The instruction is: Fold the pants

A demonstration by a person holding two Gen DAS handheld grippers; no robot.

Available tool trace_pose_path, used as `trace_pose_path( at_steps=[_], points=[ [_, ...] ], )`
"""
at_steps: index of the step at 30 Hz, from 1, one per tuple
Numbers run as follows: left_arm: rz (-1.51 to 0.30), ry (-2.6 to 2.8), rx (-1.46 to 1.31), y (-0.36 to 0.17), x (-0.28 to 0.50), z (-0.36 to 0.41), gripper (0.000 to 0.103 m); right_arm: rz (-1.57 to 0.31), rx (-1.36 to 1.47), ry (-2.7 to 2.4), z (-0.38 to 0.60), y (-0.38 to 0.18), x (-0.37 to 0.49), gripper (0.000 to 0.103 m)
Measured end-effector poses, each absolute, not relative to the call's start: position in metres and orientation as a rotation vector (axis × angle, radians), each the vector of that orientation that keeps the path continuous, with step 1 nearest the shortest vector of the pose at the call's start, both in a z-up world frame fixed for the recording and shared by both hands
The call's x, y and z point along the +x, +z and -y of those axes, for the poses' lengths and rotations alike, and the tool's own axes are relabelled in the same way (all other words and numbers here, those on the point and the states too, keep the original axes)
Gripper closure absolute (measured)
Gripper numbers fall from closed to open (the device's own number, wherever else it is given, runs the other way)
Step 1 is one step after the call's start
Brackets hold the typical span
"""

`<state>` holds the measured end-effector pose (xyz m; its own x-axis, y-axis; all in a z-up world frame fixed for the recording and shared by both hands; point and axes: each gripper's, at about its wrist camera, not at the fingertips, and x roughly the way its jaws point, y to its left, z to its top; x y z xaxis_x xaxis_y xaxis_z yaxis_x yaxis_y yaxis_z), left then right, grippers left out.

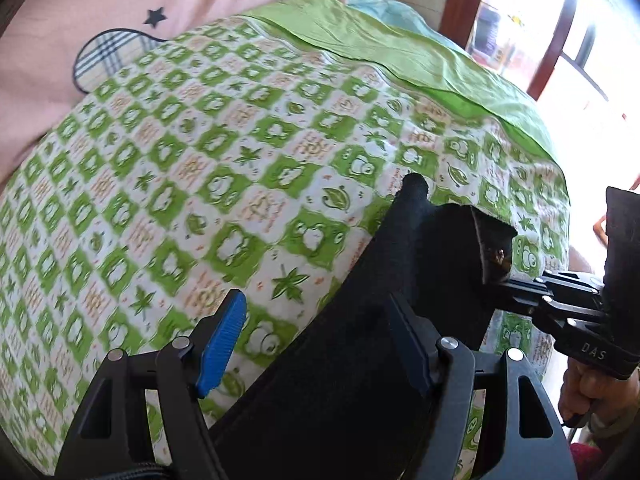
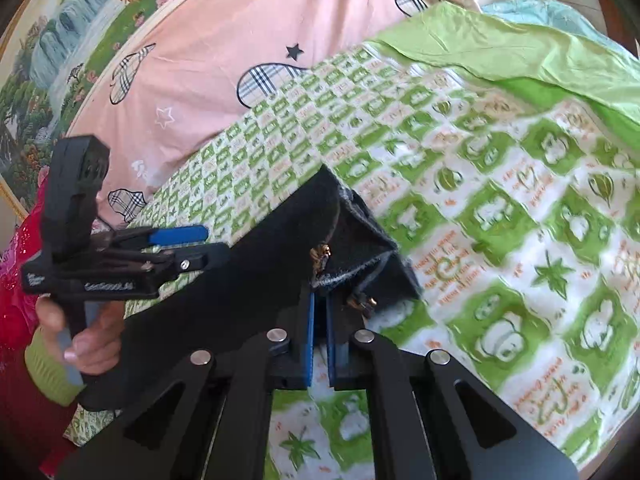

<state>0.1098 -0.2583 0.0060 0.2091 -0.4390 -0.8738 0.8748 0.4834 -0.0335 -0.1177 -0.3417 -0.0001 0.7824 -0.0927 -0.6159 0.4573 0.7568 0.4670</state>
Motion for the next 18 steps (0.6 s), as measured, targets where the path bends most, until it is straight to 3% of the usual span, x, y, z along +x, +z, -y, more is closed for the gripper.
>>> trace_pose_path(
  at_steps=[8,11,12,16,18],
  points=[
    [-1.046,-1.023,0.609,-0.018,0.112,0.292,0.031,-0.601,0.740,-0.360,0.348,-0.005,-0.133,0.087],
    [-1.076,-1.048,0.594,-0.022,0.115,0.300,0.031,-0.601,0.749,-0.373,0.347,-0.007,-0.134,0.066],
    [-1.088,-1.061,0.586,-0.023,0.115,0.303,0.034,-0.597,0.758,-0.368,0.347,-0.009,-0.134,0.060],
    [-1.134,-1.123,0.557,-0.031,0.114,0.317,0.050,-0.575,0.771,-0.355,0.349,-0.014,-0.132,0.060],
    [-1.130,-1.149,0.545,-0.031,0.111,0.321,0.069,-0.569,0.767,-0.345,0.350,-0.016,-0.129,0.061]
  ],
)
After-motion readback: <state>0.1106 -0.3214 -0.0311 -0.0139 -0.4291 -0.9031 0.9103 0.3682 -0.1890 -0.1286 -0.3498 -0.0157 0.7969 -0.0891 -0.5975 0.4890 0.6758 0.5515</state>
